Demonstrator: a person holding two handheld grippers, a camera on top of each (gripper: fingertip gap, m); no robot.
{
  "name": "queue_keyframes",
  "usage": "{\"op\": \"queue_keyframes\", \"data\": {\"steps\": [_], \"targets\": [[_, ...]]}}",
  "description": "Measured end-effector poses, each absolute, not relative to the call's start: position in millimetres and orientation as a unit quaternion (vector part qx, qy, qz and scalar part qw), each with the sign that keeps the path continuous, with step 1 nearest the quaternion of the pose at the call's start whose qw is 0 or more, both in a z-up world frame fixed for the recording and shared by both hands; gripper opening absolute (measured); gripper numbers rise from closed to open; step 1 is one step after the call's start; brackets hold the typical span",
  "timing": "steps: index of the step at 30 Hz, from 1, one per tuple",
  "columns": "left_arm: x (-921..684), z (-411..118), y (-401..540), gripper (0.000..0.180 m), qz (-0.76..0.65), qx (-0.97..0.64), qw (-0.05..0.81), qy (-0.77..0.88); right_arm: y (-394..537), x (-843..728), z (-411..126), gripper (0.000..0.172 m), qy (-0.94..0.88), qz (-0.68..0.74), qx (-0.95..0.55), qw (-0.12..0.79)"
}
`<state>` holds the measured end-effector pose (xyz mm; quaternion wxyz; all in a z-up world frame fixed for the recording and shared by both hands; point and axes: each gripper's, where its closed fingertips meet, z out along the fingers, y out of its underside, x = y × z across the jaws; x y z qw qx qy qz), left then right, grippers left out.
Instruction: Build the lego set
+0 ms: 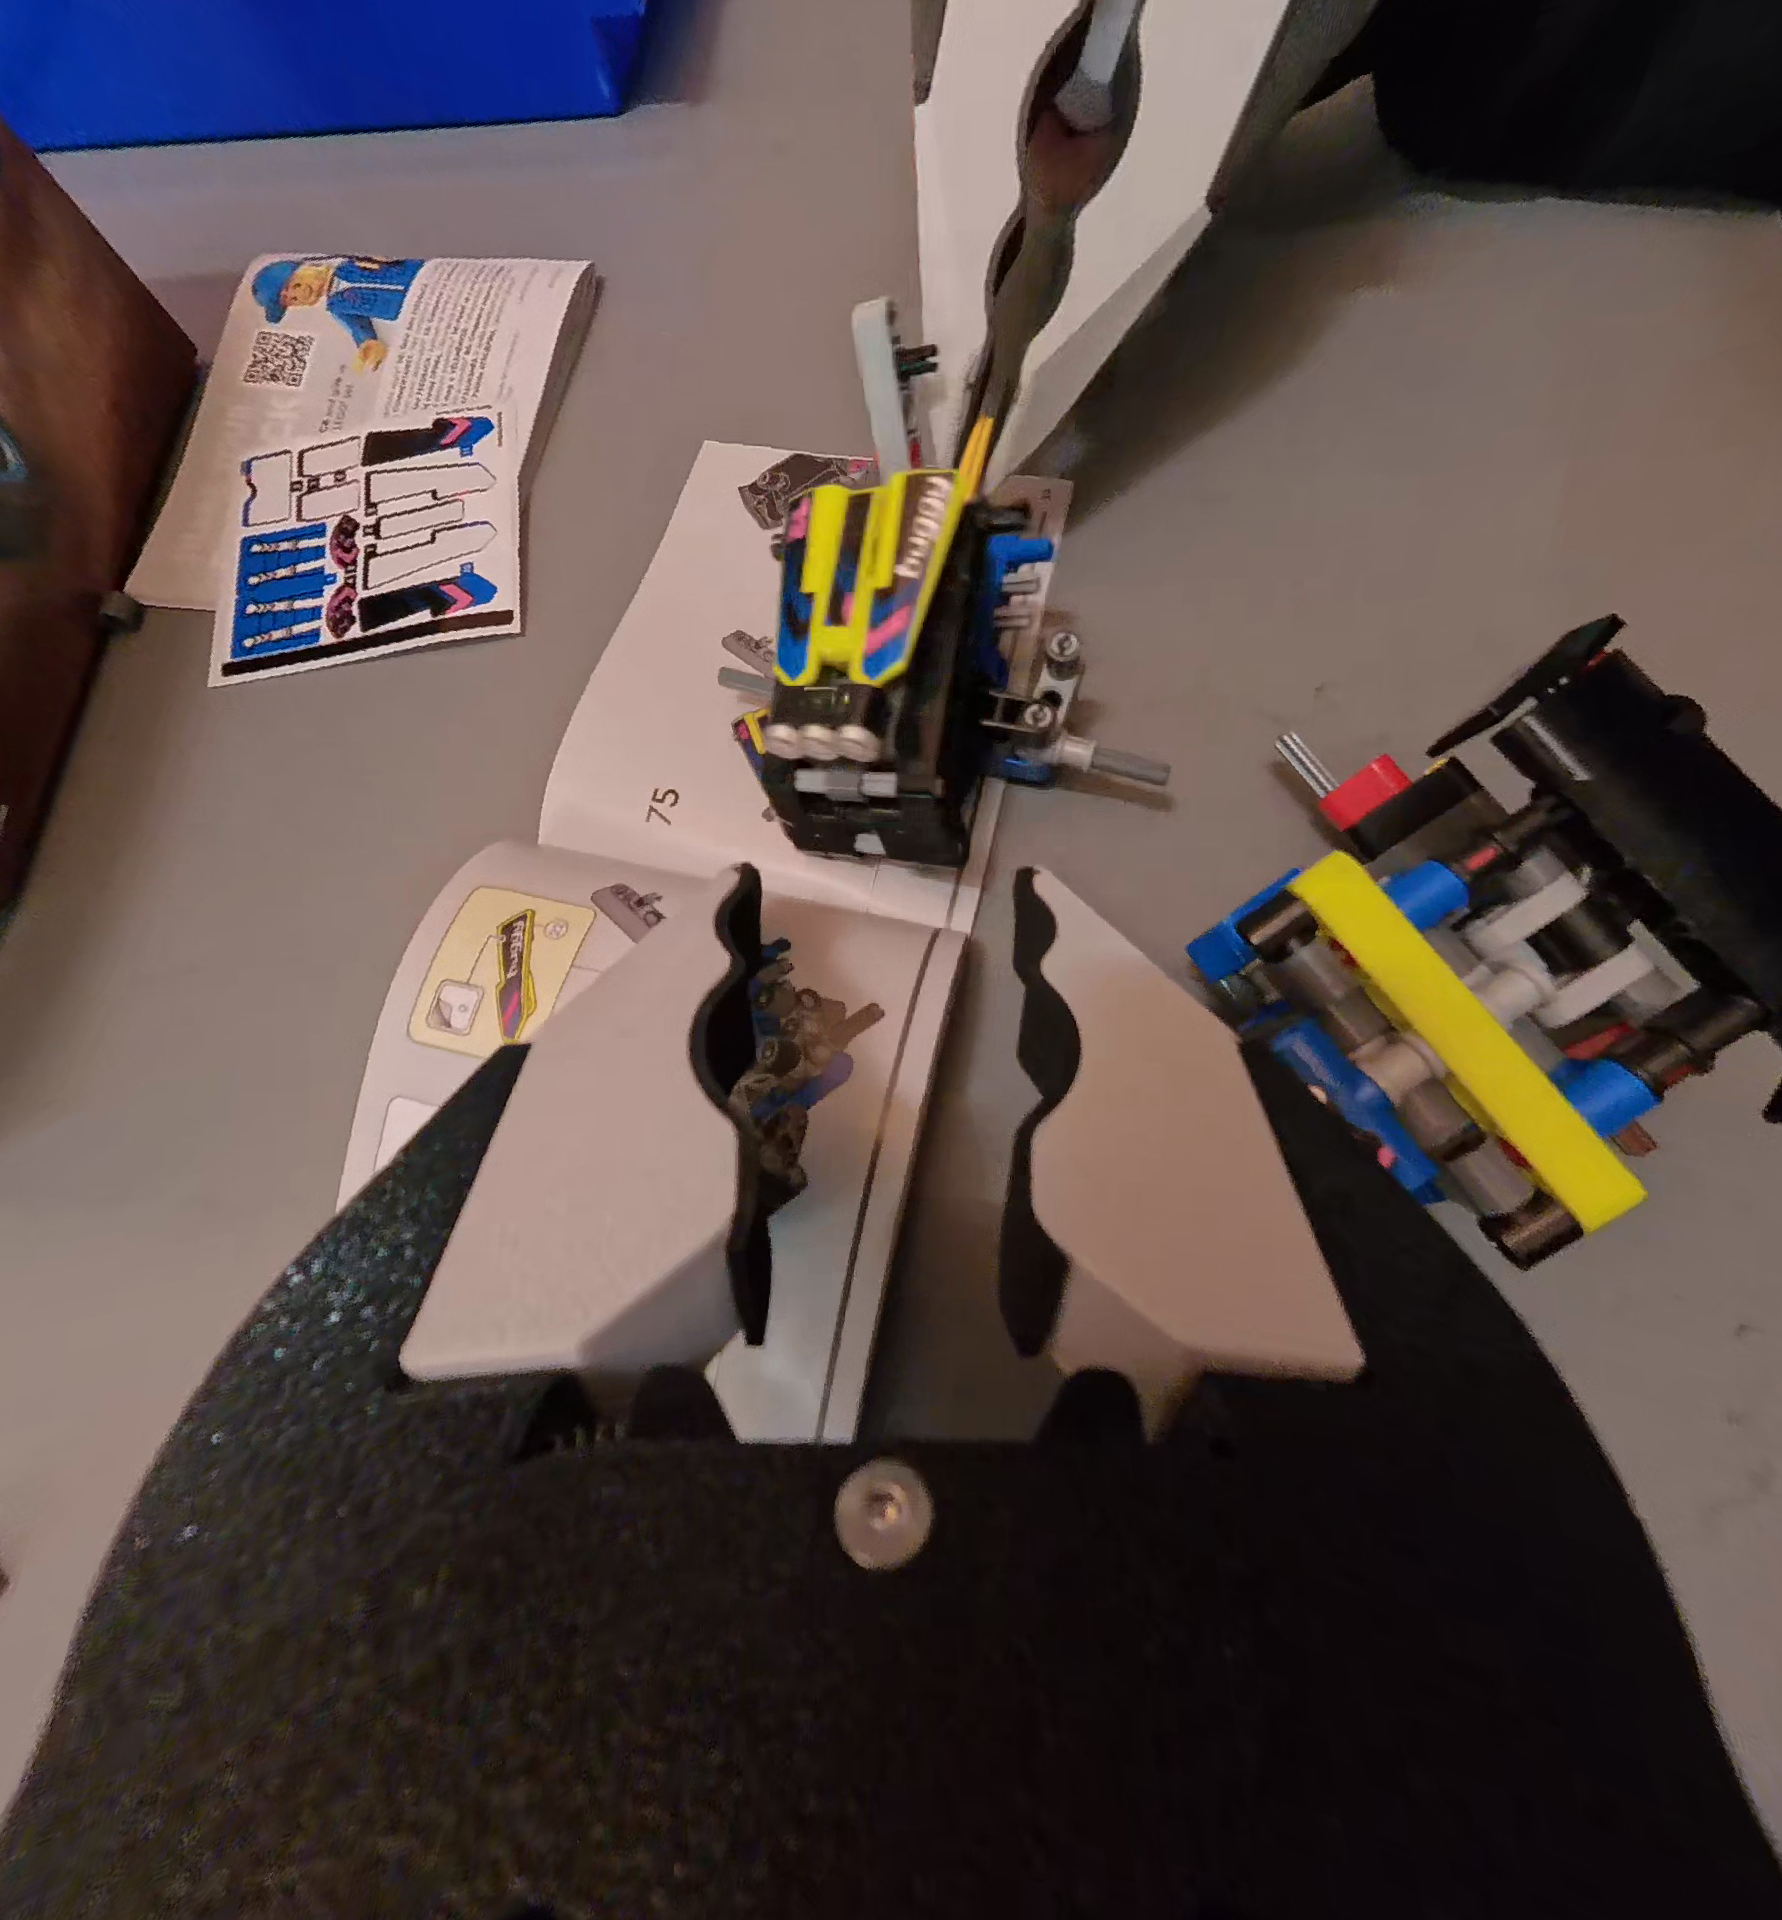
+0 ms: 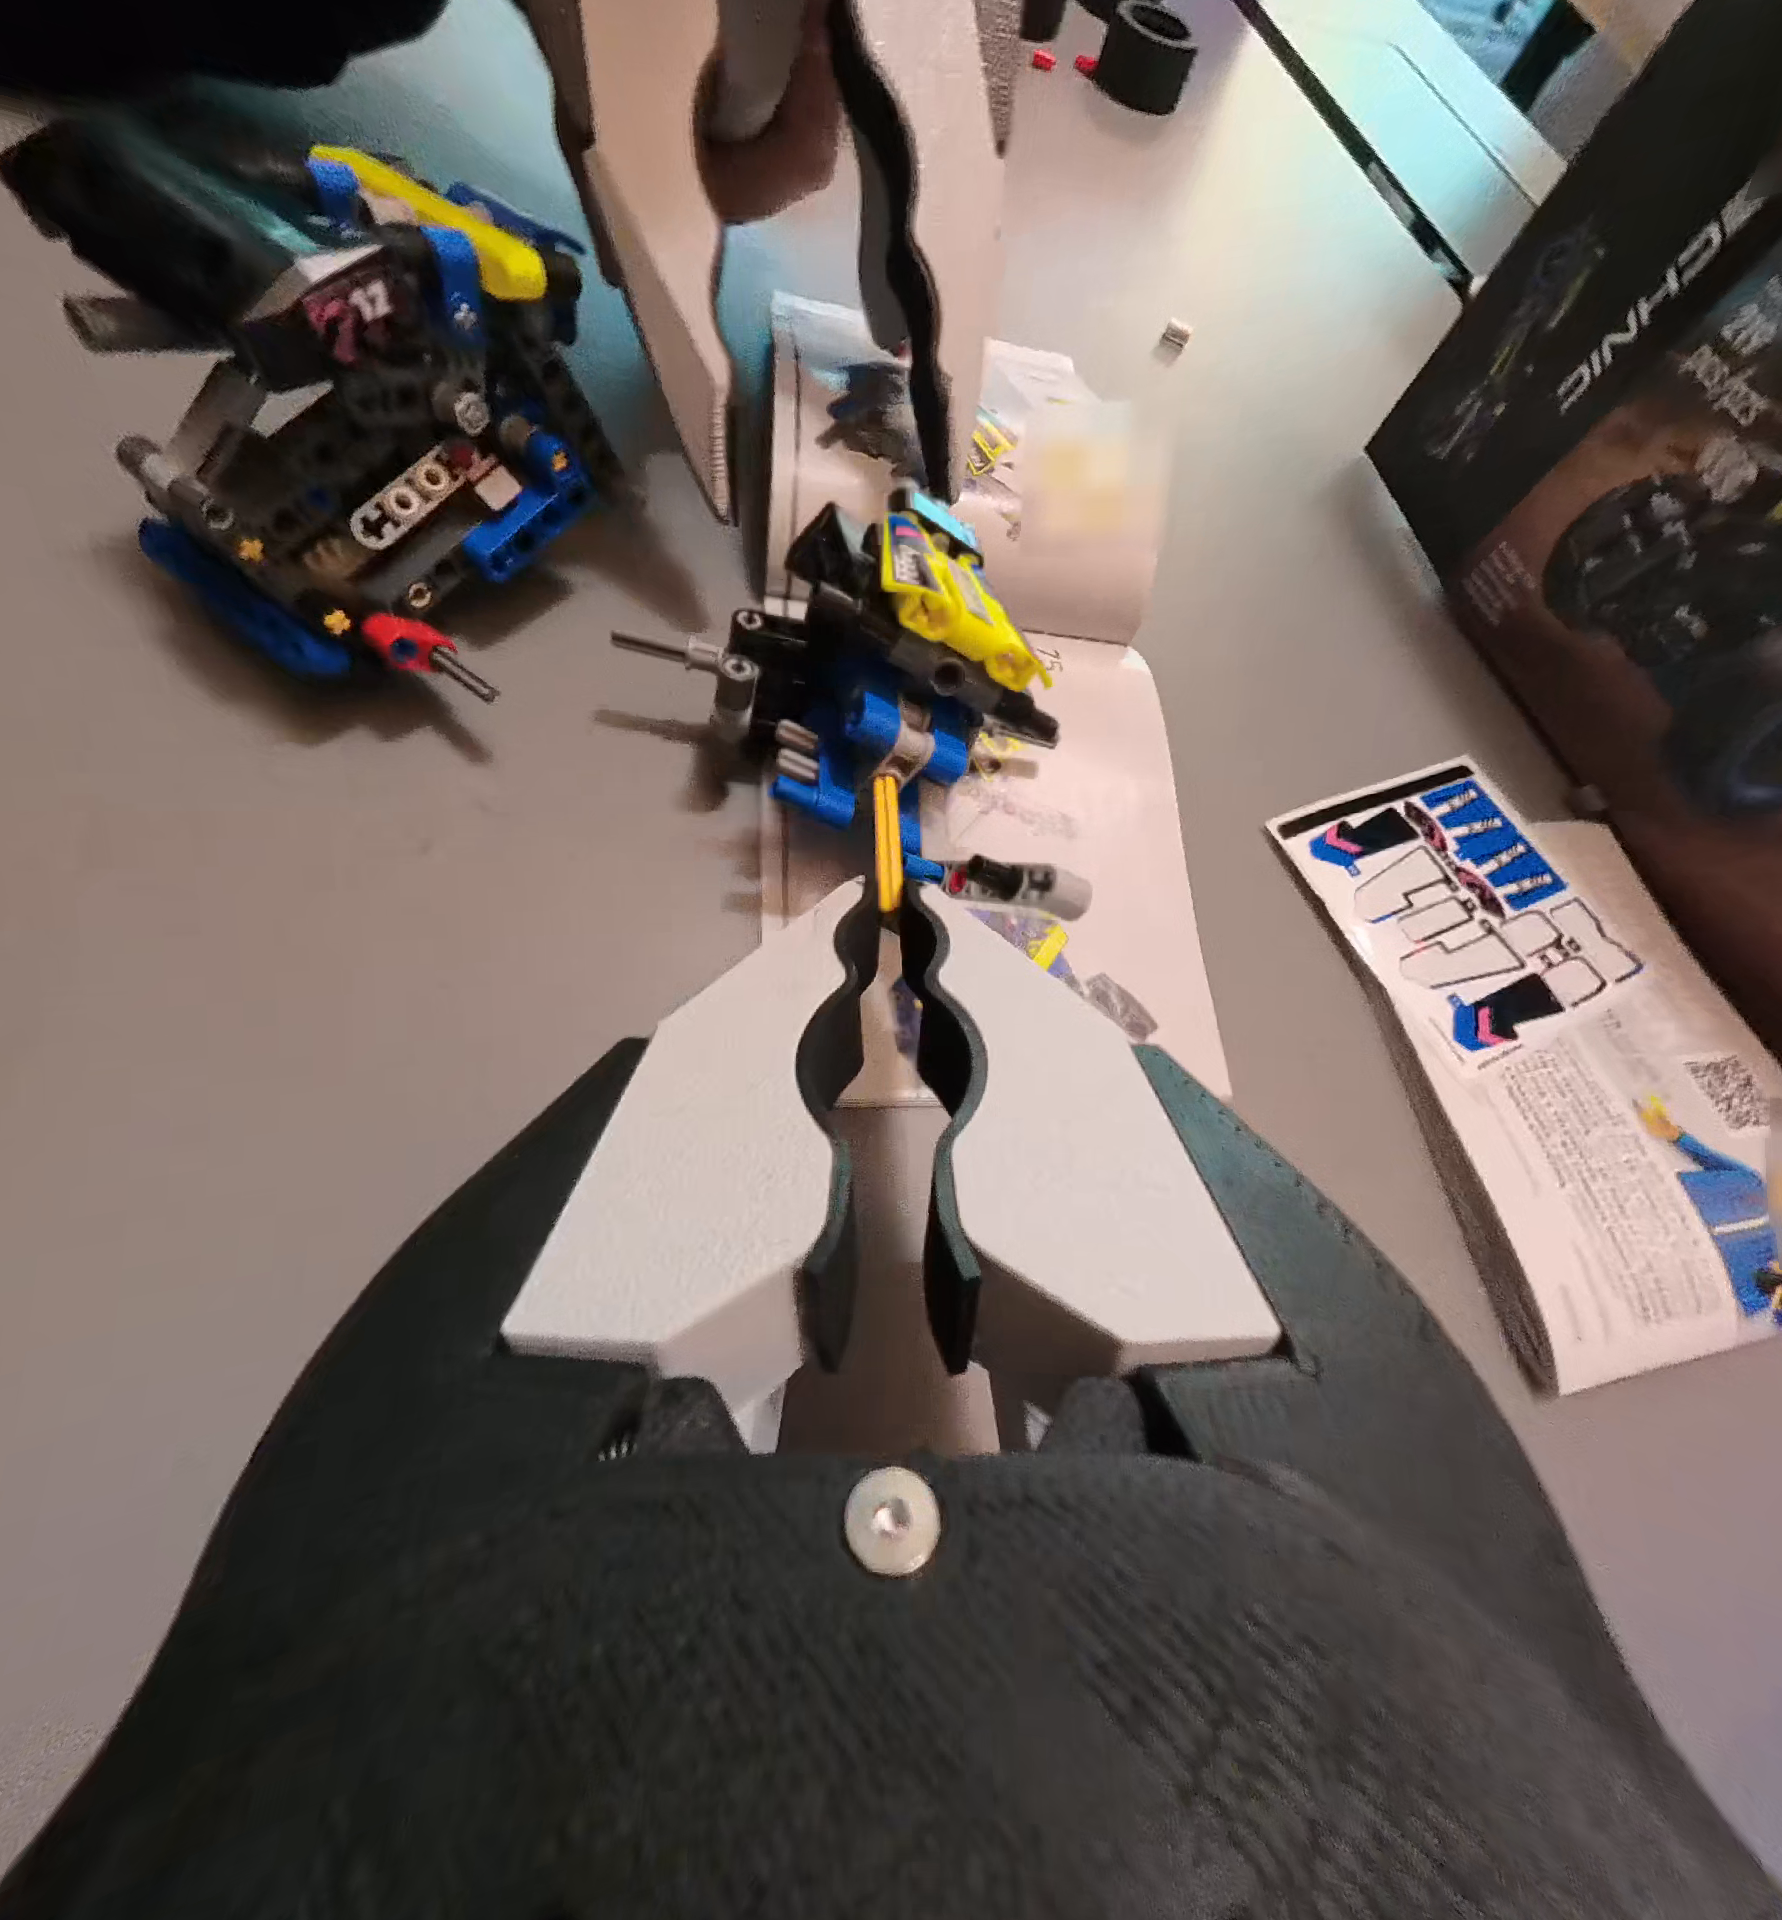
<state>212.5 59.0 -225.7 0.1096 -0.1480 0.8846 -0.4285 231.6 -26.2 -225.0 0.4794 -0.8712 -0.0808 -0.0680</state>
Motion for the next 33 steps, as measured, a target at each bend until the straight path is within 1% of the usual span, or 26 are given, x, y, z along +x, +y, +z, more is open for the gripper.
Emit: {"op": "queue_keyframes", "data": {"steps": [1,7,13,15,17,19,21,24,27,33], "targets": [[213,-226,58,0.046,-0.427,-0.141,0.116,0.886,-26,231,-224,0.001,-0.07,-0.06,-0.872,0.481],[229,-217,55,0.056,-0.429,-0.1,0.194,0.876,-23,238,-208,0.001,0.061,0.021,-0.846,0.529],[238,-203,47,0.062,-0.445,-0.084,0.251,0.856,-23,235,-194,0.001,0.12,0.097,-0.808,0.568],[236,-191,44,0.061,-0.461,-0.074,0.268,0.843,-21,235,-186,0.001,0.134,0.11,-0.791,0.587],[236,-172,47,0.057,-0.48,-0.068,0.305,0.819,-21,235,-173,0.001,0.143,0.118,-0.766,0.615],[229,-152,50,0.047,-0.51,-0.056,0.32,0.796,-21,236,-158,0.001,0.144,0.122,-0.736,0.65],[222,-138,53,0.043,-0.543,-0.073,0.299,0.781,-21,237,-145,0.001,0.144,0.119,-0.712,0.677],[214,-123,54,0.049,-0.617,-0.149,0.193,0.748,-19,237,-131,0.001,0.125,0.081,-0.698,0.7],[213,-108,56,0.046,-0.671,-0.209,0.112,0.702,-14,233,-120,0.001,0.101,0.028,-0.705,0.702],[212,-99,63,0.042,-0.7,-0.274,0.007,0.659,-4,221,-108,0.001,0.083,-0.013,-0.721,0.687]]}}
